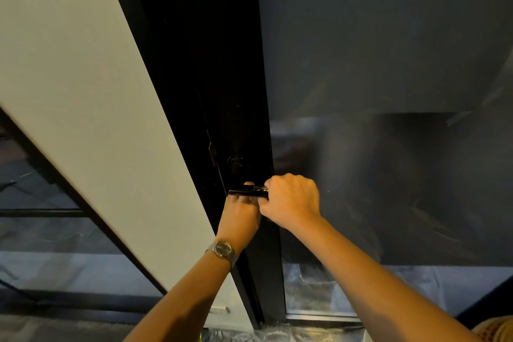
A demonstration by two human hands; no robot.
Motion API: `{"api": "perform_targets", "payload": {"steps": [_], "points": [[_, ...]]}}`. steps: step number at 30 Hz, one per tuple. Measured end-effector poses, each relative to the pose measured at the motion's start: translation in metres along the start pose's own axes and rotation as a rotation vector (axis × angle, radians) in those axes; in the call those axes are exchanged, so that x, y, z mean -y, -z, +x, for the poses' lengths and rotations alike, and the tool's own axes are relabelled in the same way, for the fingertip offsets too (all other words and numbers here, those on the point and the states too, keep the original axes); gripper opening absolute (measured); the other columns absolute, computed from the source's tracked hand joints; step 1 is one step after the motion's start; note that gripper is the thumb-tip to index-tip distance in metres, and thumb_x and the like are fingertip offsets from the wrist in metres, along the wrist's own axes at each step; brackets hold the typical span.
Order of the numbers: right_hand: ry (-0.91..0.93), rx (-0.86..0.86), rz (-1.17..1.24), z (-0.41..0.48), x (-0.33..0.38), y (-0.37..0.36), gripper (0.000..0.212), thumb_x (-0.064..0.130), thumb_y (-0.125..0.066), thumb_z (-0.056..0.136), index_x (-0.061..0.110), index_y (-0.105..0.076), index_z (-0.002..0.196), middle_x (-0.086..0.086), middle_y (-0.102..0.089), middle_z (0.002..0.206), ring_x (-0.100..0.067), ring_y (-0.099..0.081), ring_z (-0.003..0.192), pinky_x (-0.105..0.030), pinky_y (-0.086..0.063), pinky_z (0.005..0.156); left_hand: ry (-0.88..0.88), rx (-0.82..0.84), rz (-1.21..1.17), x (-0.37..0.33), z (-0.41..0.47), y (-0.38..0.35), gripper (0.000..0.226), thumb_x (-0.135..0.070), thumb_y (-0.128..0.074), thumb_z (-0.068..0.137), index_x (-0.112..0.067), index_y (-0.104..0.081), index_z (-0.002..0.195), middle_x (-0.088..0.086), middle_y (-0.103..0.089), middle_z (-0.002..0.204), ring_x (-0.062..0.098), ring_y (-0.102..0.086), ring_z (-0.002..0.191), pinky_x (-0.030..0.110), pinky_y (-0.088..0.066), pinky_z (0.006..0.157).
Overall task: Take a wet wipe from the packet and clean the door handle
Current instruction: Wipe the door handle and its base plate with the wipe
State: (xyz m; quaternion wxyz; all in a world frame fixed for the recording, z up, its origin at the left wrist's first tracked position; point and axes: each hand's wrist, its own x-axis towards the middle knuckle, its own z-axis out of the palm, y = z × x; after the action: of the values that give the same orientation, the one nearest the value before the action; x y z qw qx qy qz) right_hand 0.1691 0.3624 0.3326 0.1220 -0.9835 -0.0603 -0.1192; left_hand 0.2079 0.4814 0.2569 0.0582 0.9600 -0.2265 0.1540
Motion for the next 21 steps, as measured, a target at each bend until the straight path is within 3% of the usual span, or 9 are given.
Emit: {"api": "perform_targets", "payload": {"steps": [2, 4, 6, 9, 11, 12, 14, 16, 21], "points": [[-0.006, 0.001, -0.005, 0.0, 0.001, 0.0, 0.022, 0.036, -0.05, 0.089, 0.019, -0.064, 0.089, 0.002, -0.049, 0.069, -0.017, -0.047, 0.063, -0.027, -0.034, 0.053, -0.117, 0.033, 0.008, 0.008, 0.004, -0.001, 0.022, -0.014, -0.065, 0.079, -0.009, -0.067, 0.101, 0.011, -0.068, 0.104, 0.03, -0.062, 0.101, 0.038, -0.05, 0.09], [-0.009, 0.001, -0.002, 0.0, 0.001, 0.0, 0.022, 0.036, -0.049, 0.089, 0.019, -0.064, 0.089, 0.002, -0.049, 0.069, -0.017, -0.047, 0.064, -0.027, -0.036, 0.054, -0.217, 0.051, 0.024, 0.017, 0.008, 0.001, 0.026, -0.015, -0.083, 0.059, -0.012, -0.072, 0.082, 0.007, -0.072, 0.083, 0.024, -0.069, 0.08, 0.032, -0.058, 0.071], [-0.007, 0.001, 0.001, 0.0, 0.0, 0.0, 0.022, 0.036, -0.05, 0.089, 0.019, -0.064, 0.087, 0.003, -0.049, 0.068, -0.016, -0.048, 0.063, -0.025, -0.033, 0.05, -0.203, 0.032, 0.014, 0.015, 0.008, 0.004, 0.029, -0.016, -0.089, 0.046, -0.014, -0.071, 0.069, 0.003, -0.07, 0.07, 0.018, -0.068, 0.064, 0.025, -0.058, 0.059], [-0.002, 0.002, 0.004, 0.0, 0.0, -0.001, 0.021, 0.036, -0.05, 0.089, 0.019, -0.063, 0.087, 0.003, -0.049, 0.067, -0.016, -0.048, 0.063, -0.022, -0.029, 0.045, 0.019, -0.065, -0.158, 0.002, 0.006, 0.001, 0.018, -0.005, -0.077, 0.065, -0.004, -0.068, 0.081, 0.013, -0.069, 0.079, 0.028, -0.067, 0.073, 0.031, -0.057, 0.07], [0.004, 0.0, 0.009, 0.001, -0.001, -0.002, 0.022, 0.037, -0.051, 0.089, 0.019, -0.064, 0.089, 0.002, -0.049, 0.069, -0.016, -0.049, 0.064, -0.024, -0.036, 0.051, 0.23, -0.089, -0.308, -0.009, 0.005, -0.003, 0.015, -0.011, -0.059, 0.085, -0.003, -0.063, 0.098, 0.012, -0.066, 0.095, 0.025, -0.059, 0.097, 0.011, -0.036, 0.094], [0.003, 0.0, 0.011, 0.001, -0.001, -0.003, 0.023, 0.037, -0.051, 0.089, 0.019, -0.064, 0.09, 0.002, -0.05, 0.07, -0.015, -0.05, 0.065, -0.026, -0.039, 0.054, 0.309, -0.128, -0.356, -0.011, 0.004, -0.007, 0.02, -0.015, -0.054, 0.089, -0.004, -0.06, 0.105, 0.011, -0.062, 0.106, 0.022, -0.052, 0.106, 0.002, -0.023, 0.096], [-0.003, -0.002, 0.013, 0.0, -0.001, -0.004, 0.024, 0.039, -0.051, 0.089, 0.019, -0.064, 0.09, 0.002, -0.05, 0.07, -0.015, -0.05, 0.065, -0.027, -0.042, 0.057, 0.452, -0.183, -0.448, -0.014, 0.0, -0.011, 0.029, -0.014, -0.057, 0.087, -0.005, -0.056, 0.114, 0.015, -0.05, 0.124, 0.027, -0.043, 0.117, 0.012, -0.024, 0.105], [-0.005, -0.011, 0.014, 0.0, 0.0, -0.006, 0.024, 0.04, -0.051, 0.089, 0.019, -0.064, 0.089, 0.002, -0.051, 0.069, -0.015, -0.05, 0.064, -0.027, -0.042, 0.056, 0.58, -0.265, -0.651, -0.019, -0.003, -0.009, 0.038, -0.006, -0.064, 0.081, -0.003, -0.05, 0.117, 0.017, -0.043, 0.127, 0.033, -0.046, 0.115, 0.035, -0.043, 0.1], [-0.02, -0.019, 0.029, 0.001, -0.001, -0.007, 0.025, 0.04, -0.052, 0.089, 0.019, -0.065, 0.091, 0.003, -0.05, 0.069, -0.013, -0.048, 0.063, -0.022, -0.035, 0.05, 0.801, -0.289, -0.879, -0.021, -0.001, 0.0, 0.04, -0.008, -0.06, 0.085, -0.001, -0.046, 0.122, 0.017, -0.044, 0.127, 0.028, -0.053, 0.107, 0.023, -0.039, 0.084]]}}
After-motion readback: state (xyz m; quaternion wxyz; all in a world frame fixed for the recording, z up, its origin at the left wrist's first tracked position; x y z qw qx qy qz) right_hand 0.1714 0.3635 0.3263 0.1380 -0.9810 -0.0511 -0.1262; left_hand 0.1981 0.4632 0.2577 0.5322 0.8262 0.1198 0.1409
